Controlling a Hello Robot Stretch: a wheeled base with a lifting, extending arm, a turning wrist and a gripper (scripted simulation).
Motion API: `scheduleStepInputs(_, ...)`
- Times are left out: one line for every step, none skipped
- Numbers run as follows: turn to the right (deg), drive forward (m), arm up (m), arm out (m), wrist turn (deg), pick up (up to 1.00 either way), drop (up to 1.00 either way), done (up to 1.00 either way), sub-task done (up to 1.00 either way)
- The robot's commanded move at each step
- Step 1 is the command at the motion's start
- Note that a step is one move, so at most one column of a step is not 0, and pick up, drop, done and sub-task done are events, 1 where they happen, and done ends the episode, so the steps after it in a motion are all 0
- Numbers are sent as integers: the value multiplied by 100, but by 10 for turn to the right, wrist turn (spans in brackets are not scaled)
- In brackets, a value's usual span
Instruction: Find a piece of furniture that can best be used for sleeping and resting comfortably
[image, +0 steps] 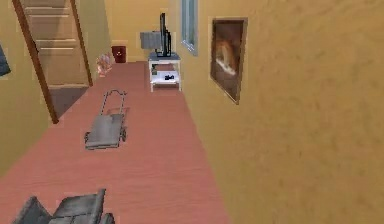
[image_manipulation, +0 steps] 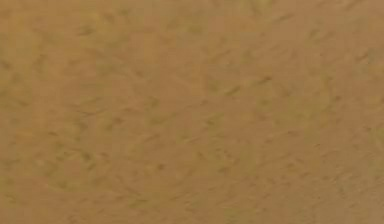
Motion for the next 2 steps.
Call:
scheduleStepInputs(-90, 0, 0, 0, 0, 0, 0, 0, 0)
scheduleStepInputs(0, 100, 0, 0, 0, 0, 0, 0, 0)
